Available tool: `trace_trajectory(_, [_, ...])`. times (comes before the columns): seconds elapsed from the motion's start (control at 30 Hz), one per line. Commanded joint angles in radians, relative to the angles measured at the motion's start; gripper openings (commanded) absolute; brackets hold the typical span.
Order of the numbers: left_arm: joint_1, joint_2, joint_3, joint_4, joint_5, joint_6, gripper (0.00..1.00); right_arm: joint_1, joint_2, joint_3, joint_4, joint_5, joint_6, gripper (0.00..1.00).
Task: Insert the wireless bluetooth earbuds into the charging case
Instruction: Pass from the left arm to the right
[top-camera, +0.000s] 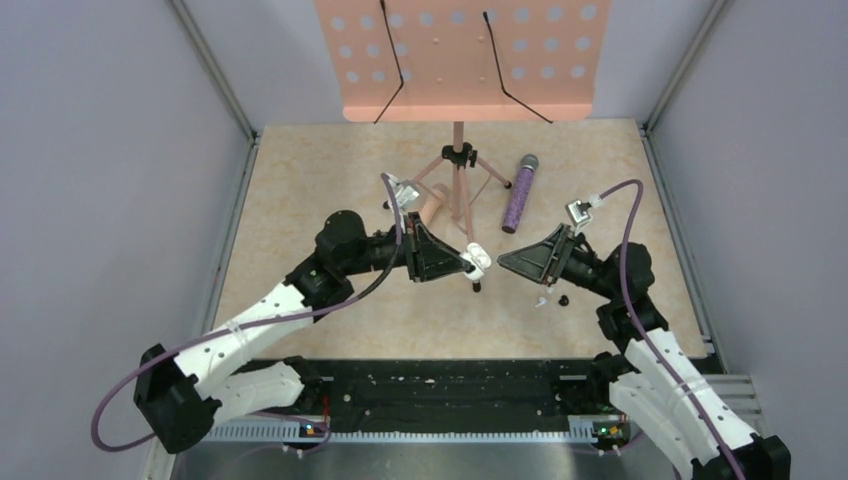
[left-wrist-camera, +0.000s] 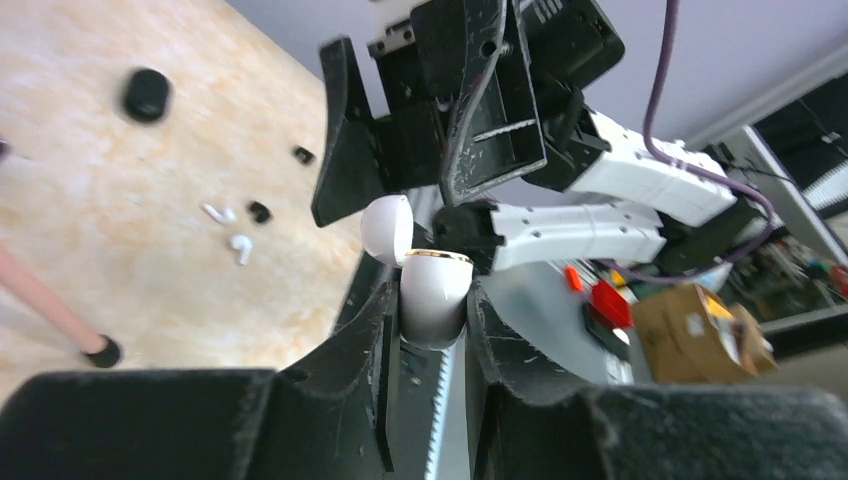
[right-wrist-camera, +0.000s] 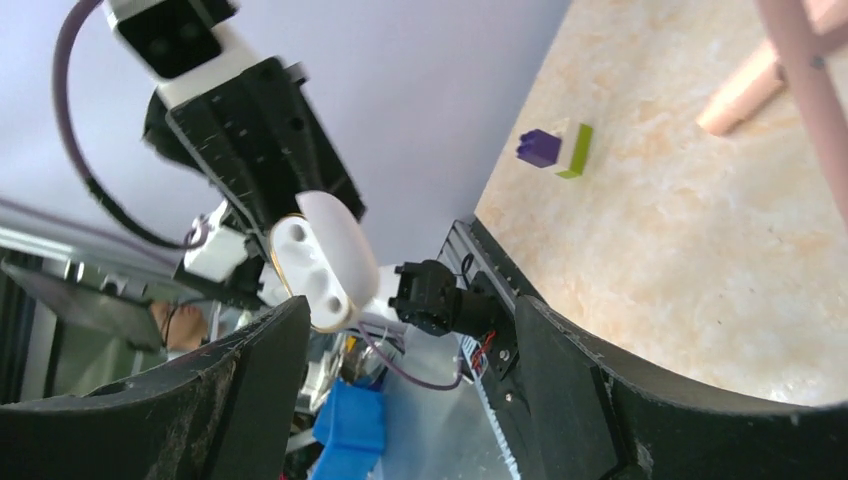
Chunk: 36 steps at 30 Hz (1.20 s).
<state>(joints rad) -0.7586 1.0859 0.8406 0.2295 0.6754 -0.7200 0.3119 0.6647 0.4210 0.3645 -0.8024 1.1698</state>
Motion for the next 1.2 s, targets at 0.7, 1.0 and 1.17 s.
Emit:
trace_trajectory(0.7, [-0.007,-0.193,-0.441,0.777,-0.432,0.144,0.00,0.217,0.135,-0.131,0.429,0.340,0.513,0.73])
trace_trajectory(1.0, [-0.007,-0.213,-0.445,0.766,-0.410,0.170,0.00,0.312,0.366,-0.085,0.722,0.371,0.601,0.72])
trace_trajectory(1.17, [-0.007,-0.225,-0.442,0.744,-0.394,0.184,0.00,0.343,0.448,-0.077,0.868,0.396,0.655,0.72])
